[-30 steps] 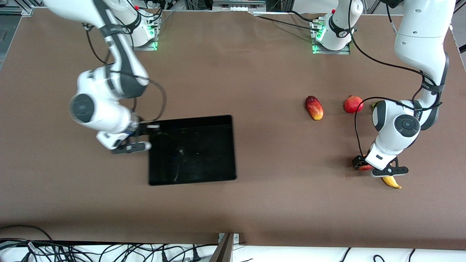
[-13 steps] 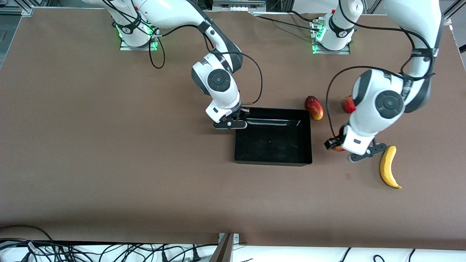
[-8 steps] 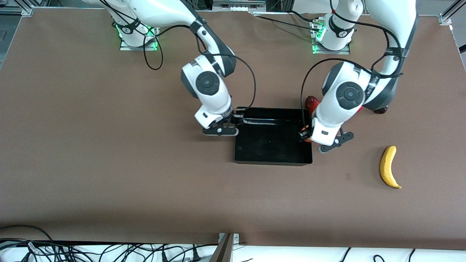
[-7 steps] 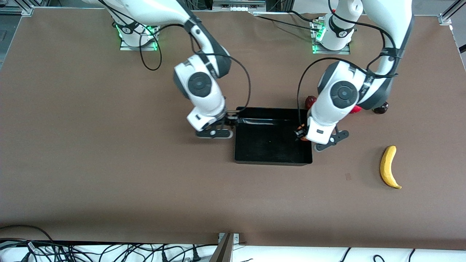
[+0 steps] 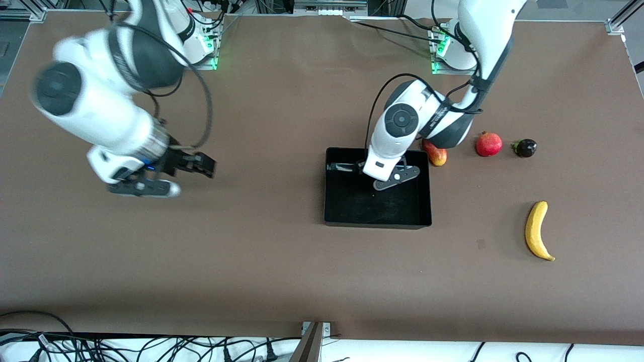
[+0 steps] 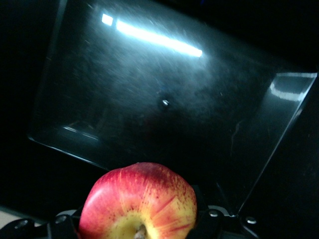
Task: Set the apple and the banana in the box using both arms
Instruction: 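Carry the apple over the box with the left gripper while the right gripper retracts, then open the left gripper to drop the apple into the box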
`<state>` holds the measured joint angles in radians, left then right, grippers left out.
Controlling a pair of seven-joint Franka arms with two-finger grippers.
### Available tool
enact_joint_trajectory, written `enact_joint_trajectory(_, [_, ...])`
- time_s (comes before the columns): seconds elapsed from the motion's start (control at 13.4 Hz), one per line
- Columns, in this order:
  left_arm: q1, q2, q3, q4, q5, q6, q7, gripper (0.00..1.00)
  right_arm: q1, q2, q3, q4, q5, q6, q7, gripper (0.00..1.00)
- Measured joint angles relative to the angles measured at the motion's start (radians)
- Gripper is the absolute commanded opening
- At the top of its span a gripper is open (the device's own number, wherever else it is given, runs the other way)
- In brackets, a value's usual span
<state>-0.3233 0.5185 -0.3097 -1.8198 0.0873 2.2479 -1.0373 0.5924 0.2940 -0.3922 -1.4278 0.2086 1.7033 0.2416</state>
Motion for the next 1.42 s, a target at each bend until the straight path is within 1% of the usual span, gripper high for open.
enact_joint_trajectory(0.15, [-0.011, 0.047, -0.007, 0.005, 0.024, 0.058, -0.03, 0.0, -0.007, -0.063, -0.061, -0.013, 0.0, -0.079, -0.055, 1.0])
enact_joint_trajectory(0.3, [-0.028, 0.089, -0.009, 0.009, 0.09, 0.079, -0.118, 0.0, -0.047, -0.126, -0.071, -0.074, -0.004, -0.103, -0.094, 1.0])
enact_joint_trajectory(0.37, [-0.035, 0.107, -0.012, 0.013, 0.121, 0.086, -0.16, 0.0, -0.082, -0.159, -0.06, -0.117, -0.017, -0.103, -0.122, 1.0])
enact_joint_trajectory(0.45, [-0.04, 0.124, -0.016, 0.018, 0.14, 0.098, -0.189, 0.0, -0.14, -0.193, -0.02, -0.16, -0.044, -0.1, -0.152, 1.0])
enact_joint_trajectory(0.52, [-0.045, 0.138, -0.018, 0.023, 0.149, 0.123, -0.209, 0.0, -0.214, -0.226, 0.045, -0.201, -0.071, -0.094, -0.178, 1.0])
enact_joint_trajectory(0.6, [-0.049, 0.149, -0.018, 0.025, 0.152, 0.144, -0.223, 0.16, -0.282, -0.256, 0.111, -0.238, -0.095, -0.08, -0.194, 1.0])
enact_joint_trajectory(0.67, [-0.051, 0.158, -0.019, 0.027, 0.166, 0.152, -0.237, 0.99, -0.337, -0.28, 0.171, -0.271, -0.116, -0.06, -0.203, 1.0])
enact_joint_trajectory(0.82, [-0.052, 0.172, -0.02, 0.03, 0.226, 0.157, -0.263, 1.0, -0.429, -0.313, 0.283, -0.315, -0.138, -0.032, -0.204, 1.0])
enact_joint_trajectory(0.89, [-0.052, 0.173, -0.021, 0.032, 0.241, 0.157, -0.273, 1.0, -0.446, -0.32, 0.31, -0.322, -0.147, -0.026, -0.204, 1.0])
enact_joint_trajectory(1.04, [-0.052, 0.169, -0.025, 0.043, 0.246, 0.137, -0.278, 1.0, -0.451, -0.326, 0.324, -0.322, -0.156, -0.021, -0.204, 1.0])
enact_joint_trajectory(1.19, [-0.034, 0.136, -0.031, 0.066, 0.24, 0.046, -0.278, 1.0, -0.452, -0.327, 0.326, -0.321, -0.157, -0.013, -0.204, 1.0])
enact_joint_trajectory(1.27, [-0.007, 0.103, -0.04, 0.075, 0.218, -0.001, -0.262, 1.0, -0.453, -0.328, 0.326, -0.32, -0.159, -0.009, -0.205, 1.0])
enact_joint_trajectory(1.42, [0.07, 0.015, -0.044, 0.1, 0.132, -0.122, -0.132, 1.0, -0.455, -0.328, 0.326, -0.314, -0.184, -0.006, -0.205, 1.0])
